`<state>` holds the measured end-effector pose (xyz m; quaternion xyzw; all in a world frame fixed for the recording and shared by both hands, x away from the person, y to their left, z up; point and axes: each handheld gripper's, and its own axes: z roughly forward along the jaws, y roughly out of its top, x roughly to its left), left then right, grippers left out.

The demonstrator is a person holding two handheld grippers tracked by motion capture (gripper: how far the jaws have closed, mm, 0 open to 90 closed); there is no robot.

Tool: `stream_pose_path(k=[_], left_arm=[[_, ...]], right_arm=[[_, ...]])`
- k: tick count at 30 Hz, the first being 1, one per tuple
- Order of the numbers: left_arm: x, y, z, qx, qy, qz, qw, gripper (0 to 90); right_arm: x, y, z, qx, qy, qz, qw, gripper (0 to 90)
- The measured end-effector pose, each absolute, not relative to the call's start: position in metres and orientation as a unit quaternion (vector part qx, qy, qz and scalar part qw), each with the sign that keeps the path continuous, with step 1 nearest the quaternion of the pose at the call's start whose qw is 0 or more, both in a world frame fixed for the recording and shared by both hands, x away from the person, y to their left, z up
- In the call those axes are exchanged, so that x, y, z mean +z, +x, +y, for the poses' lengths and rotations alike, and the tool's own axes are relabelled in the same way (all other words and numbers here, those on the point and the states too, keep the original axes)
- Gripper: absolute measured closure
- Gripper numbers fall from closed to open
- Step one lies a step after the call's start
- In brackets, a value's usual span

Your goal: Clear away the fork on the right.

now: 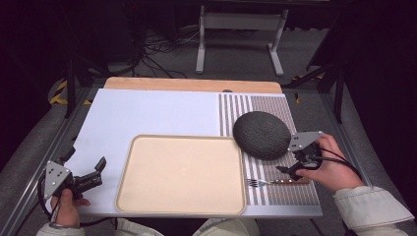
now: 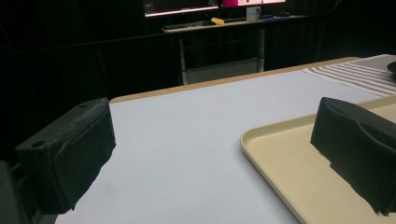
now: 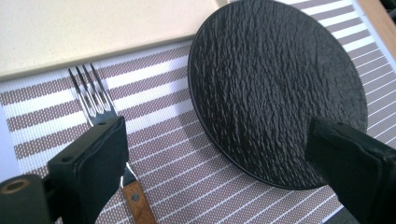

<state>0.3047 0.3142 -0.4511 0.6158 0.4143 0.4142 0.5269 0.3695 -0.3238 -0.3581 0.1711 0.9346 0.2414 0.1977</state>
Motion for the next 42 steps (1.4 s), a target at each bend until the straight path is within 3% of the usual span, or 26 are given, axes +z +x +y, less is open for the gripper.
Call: stream_pose_path(k=[33, 42], left_arm=[[-0.452, 0.305, 0.314, 0.411, 0.617, 0.414, 0.529, 0.4], [-0.452, 0.305, 0.314, 0.41, 0.617, 0.416, 0.528, 0.4]], right_arm=[[-0.384, 0.376, -0.31, 0.16, 0.143, 0.969, 0.124, 7.7], [-0.399, 0.375, -0.306, 0.146, 0.12, 0.978, 0.082, 16.3]])
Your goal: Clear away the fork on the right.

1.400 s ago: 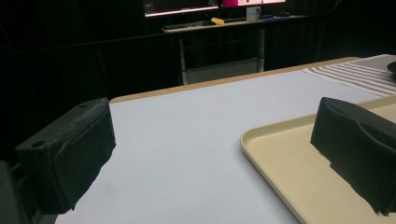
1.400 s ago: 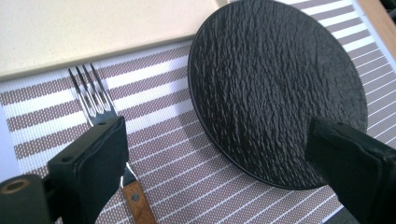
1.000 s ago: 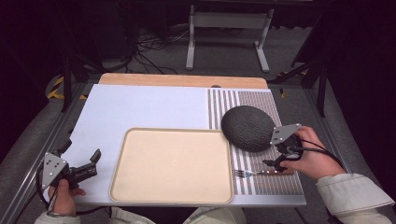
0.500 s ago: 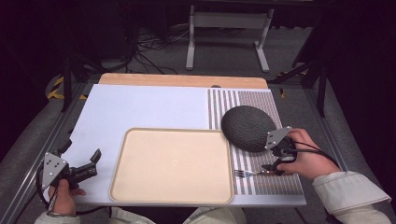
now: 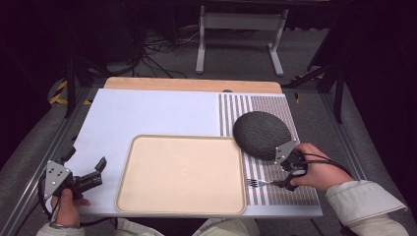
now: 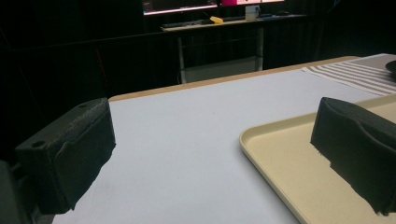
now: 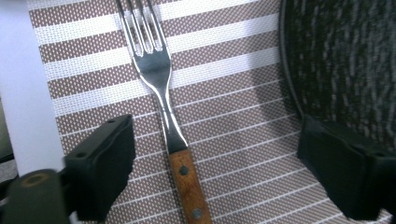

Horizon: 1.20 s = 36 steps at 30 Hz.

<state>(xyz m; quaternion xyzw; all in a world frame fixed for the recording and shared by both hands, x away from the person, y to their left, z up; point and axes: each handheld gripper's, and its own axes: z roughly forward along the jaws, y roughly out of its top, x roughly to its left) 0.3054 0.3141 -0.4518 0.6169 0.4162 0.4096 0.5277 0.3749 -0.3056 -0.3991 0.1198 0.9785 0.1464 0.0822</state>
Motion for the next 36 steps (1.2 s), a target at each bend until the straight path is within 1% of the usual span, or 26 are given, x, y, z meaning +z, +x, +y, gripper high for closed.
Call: stream_pose_path(k=[1, 2, 6, 11, 15, 21, 22, 24, 25, 27, 36], left_arm=[[-0.452, 0.305, 0.314, 0.409, 0.617, 0.416, 0.528, 0.4], [-0.452, 0.305, 0.314, 0.409, 0.617, 0.416, 0.528, 0.4], [-0.452, 0.305, 0.314, 0.409, 0.617, 0.417, 0.527, 0.4], [-0.452, 0.305, 0.314, 0.409, 0.618, 0.416, 0.528, 0.4], [-0.452, 0.305, 0.314, 0.409, 0.618, 0.416, 0.528, 0.4], [-0.452, 0.306, 0.314, 0.408, 0.618, 0.416, 0.527, 0.4], [-0.452, 0.306, 0.314, 0.408, 0.618, 0.416, 0.527, 0.4], [-0.452, 0.305, 0.314, 0.408, 0.619, 0.416, 0.527, 0.4], [-0.452, 0.306, 0.314, 0.408, 0.618, 0.415, 0.528, 0.4], [-0.452, 0.306, 0.314, 0.408, 0.619, 0.414, 0.528, 0.4], [-0.452, 0.305, 0.314, 0.409, 0.619, 0.413, 0.528, 0.4]], right_arm=[[-0.401, 0.374, -0.304, 0.135, 0.115, 0.981, 0.072, 19.5], [-0.401, 0.374, -0.304, 0.135, 0.115, 0.981, 0.072, 19.5], [-0.406, 0.373, -0.302, 0.107, 0.098, 0.988, 0.055, 30.3], [-0.41, 0.373, -0.3, 0.083, 0.069, 0.993, 0.046, 41.0], [-0.411, 0.374, -0.298, 0.063, 0.057, 0.996, 0.038, 46.0], [-0.412, 0.374, -0.296, 0.029, 0.042, 0.998, 0.026, 65.1], [-0.412, 0.374, -0.296, 0.029, 0.042, 0.998, 0.026, 65.1], [-0.412, 0.374, -0.295, 0.023, 0.036, 0.999, 0.026, 71.1], [-0.412, 0.375, -0.295, 0.017, 0.029, 0.999, 0.024, 71.7], [-0.412, 0.376, -0.294, 0.015, 0.024, 0.999, 0.016, 76.4], [-0.413, 0.375, -0.293, 0.012, 0.008, 1.0, 0.014, 77.7]])
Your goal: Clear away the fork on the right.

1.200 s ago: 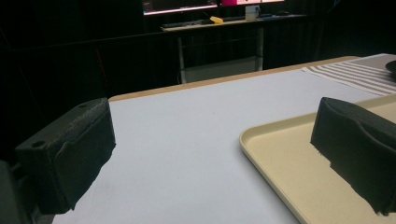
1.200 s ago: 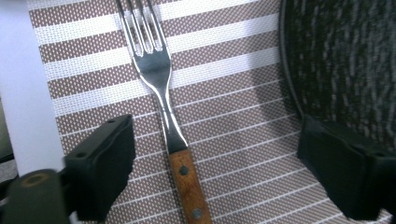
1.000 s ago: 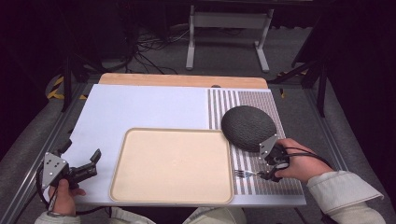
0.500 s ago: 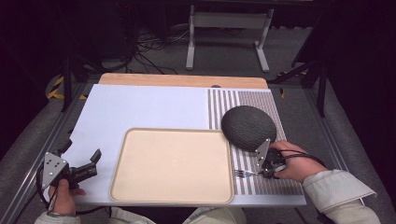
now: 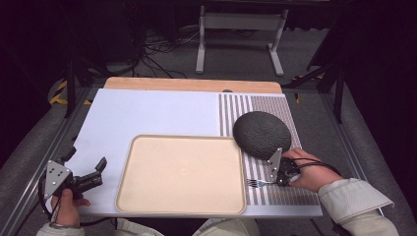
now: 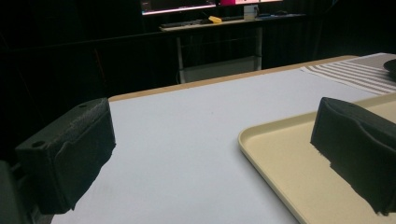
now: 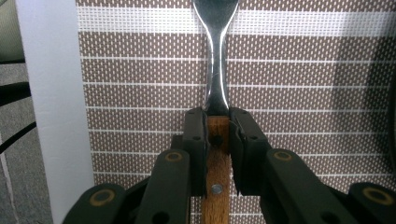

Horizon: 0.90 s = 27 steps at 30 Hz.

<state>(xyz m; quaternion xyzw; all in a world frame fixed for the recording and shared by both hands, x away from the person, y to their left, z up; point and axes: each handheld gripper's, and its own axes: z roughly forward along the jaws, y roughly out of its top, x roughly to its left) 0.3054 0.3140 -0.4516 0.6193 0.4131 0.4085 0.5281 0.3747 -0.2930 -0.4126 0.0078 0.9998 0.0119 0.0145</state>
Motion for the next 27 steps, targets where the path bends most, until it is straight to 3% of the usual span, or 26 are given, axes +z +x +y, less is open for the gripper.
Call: stream_pose_path(k=[27], left_arm=[[-0.452, 0.306, 0.314, 0.406, 0.618, 0.416, 0.53, 0.4]], right_arm=[[-0.364, 0.376, -0.295, 0.047, 0.041, 0.995, 0.073, 77.9]])
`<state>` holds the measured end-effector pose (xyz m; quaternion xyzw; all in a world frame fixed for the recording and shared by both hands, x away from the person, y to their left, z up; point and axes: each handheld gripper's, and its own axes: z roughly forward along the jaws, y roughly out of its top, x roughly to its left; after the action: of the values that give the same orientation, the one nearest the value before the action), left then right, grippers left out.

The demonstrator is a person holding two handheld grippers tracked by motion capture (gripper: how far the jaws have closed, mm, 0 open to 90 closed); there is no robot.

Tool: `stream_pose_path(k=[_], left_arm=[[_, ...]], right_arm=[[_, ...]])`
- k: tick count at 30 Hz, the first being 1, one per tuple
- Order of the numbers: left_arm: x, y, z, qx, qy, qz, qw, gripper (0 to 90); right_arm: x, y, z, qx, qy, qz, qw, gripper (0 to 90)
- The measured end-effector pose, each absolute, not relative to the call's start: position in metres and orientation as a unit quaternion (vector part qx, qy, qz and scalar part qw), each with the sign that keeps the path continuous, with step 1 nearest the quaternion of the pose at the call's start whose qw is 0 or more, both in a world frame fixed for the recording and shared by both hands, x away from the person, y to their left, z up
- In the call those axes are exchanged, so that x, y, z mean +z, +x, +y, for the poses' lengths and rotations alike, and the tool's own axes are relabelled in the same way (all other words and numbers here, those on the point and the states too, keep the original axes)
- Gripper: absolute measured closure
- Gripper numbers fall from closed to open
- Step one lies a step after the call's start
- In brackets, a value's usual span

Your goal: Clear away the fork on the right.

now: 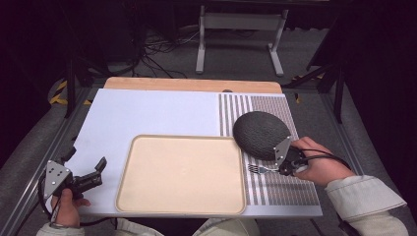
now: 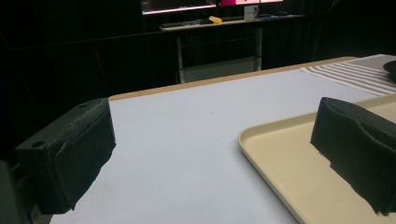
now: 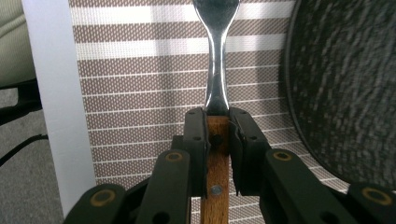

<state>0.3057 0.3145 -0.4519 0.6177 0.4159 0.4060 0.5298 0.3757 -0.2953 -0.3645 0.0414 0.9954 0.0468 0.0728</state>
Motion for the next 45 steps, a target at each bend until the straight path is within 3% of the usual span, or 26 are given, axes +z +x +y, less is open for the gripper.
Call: stream_pose_path(k=[20, 45], left_arm=[[-0.452, 0.306, 0.315, 0.404, 0.617, 0.417, 0.531, 0.5], [-0.452, 0.306, 0.316, 0.404, 0.617, 0.414, 0.533, 0.5]], right_arm=[[-0.326, 0.38, -0.272, 0.126, 0.103, 0.98, 0.117, 78.0], [-0.326, 0.385, -0.2, 0.205, 0.242, 0.945, 0.079, 78.1]])
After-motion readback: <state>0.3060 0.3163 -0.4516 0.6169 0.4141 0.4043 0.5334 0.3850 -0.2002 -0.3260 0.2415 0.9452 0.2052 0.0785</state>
